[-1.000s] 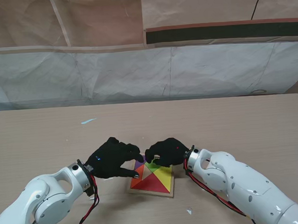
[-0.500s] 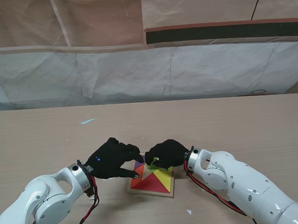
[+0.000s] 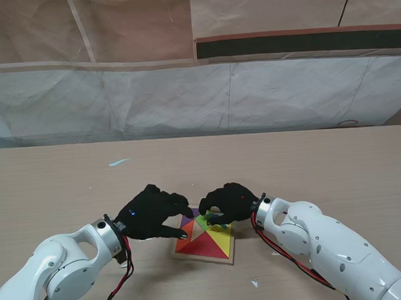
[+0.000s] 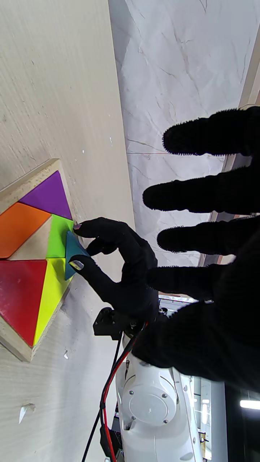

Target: Assemble the tangram pieces into a square

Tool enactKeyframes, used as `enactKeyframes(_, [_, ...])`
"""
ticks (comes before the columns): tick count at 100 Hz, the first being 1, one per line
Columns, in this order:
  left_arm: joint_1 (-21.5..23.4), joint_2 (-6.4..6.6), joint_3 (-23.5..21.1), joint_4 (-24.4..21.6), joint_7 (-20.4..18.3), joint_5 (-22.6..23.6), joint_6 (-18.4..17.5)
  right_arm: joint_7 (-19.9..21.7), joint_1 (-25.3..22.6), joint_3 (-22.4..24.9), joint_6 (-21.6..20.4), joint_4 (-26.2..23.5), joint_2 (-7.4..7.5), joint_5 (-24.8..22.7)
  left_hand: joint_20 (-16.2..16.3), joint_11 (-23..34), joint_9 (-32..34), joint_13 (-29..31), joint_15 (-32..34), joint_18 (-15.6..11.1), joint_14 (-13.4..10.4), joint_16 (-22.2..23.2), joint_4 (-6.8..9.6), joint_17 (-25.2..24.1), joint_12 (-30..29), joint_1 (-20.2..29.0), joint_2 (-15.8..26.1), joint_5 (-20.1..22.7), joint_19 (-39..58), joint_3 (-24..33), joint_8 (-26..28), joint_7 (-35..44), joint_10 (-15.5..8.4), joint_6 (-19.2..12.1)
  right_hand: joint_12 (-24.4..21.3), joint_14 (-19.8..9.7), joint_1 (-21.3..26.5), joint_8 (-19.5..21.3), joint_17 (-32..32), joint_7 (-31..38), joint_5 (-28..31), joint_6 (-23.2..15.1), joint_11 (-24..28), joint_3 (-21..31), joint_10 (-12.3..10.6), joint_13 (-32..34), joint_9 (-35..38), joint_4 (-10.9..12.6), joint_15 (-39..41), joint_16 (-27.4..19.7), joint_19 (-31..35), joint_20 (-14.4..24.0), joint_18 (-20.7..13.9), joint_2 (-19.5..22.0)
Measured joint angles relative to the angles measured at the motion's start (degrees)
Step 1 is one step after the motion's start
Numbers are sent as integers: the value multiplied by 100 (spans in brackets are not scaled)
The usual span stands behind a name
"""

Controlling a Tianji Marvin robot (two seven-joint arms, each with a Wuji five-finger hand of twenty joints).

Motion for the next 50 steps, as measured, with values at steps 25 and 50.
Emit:
enactKeyframes(25, [-33,2,33,15,-8,-17,-1,153,-31,130,42,-78,60,-173,0,0,0,0,0,-1,0,0,0,0,0,0,0,0,0,0,0,0,0,0,3,45,876,-187,-44,377,64,-47,-75,-39,50,-124,-63,81,-362,-161,-125,0,0,-69])
enactKeyframes(50, [-61,2,72,28,-36,-47,23,126,-72,198,72,-73,72,-114,0,0,0,0,0,-2,2,0,0,0,0,0,0,0,0,0,0,0,0,0,76,-8,926,-345,80,576,64,-53,-75,413,50,-21,-61,82,-364,-205,-164,0,0,-131])
